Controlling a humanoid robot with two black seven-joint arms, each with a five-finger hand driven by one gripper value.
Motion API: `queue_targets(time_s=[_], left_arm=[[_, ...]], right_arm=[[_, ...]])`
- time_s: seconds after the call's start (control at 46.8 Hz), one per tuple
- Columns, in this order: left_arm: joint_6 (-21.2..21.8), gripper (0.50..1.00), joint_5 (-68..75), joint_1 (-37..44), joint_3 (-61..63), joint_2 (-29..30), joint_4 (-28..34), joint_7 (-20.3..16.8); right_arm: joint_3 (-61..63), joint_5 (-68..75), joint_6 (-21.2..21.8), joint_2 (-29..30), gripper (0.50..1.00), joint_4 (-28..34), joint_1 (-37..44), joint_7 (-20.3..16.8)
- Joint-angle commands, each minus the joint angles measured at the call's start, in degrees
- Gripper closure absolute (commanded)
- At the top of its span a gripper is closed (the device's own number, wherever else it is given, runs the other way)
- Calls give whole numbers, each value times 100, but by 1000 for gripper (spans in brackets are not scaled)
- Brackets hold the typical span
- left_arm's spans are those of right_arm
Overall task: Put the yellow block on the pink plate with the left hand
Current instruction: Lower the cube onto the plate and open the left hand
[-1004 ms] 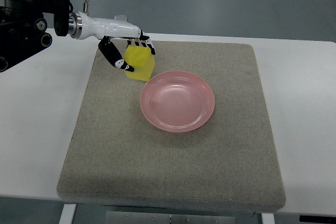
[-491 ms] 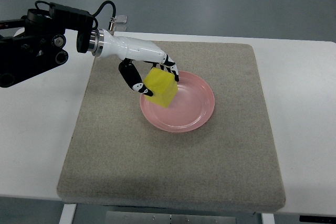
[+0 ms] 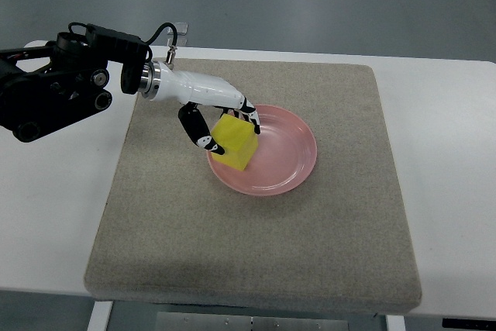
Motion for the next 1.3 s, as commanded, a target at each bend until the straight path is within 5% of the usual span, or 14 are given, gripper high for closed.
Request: queue_targets(time_s=[0.0, 0.256, 0.321, 0.47, 0.62, 1.282], left_arm=[[0, 1000, -10, 21, -7, -10, 86, -1], [26, 1000, -10, 92, -7, -19, 104, -1], [35, 967, -10, 101, -7, -19, 104, -1], [35, 723, -45, 127, -33, -10, 104, -10], [35, 545, -53, 136, -68, -10, 104, -36], [35, 516, -71, 118, -191, 33, 112, -45]], right_arm=[[0, 0, 0, 0, 576, 0, 0, 0], [0, 0, 0, 0, 576, 0, 0, 0], [0, 0, 0, 0, 576, 0, 0, 0], [0, 0, 0, 0, 576, 0, 0, 0], [0, 0, 0, 0, 576, 0, 0, 0], [0, 0, 0, 0, 576, 0, 0, 0]])
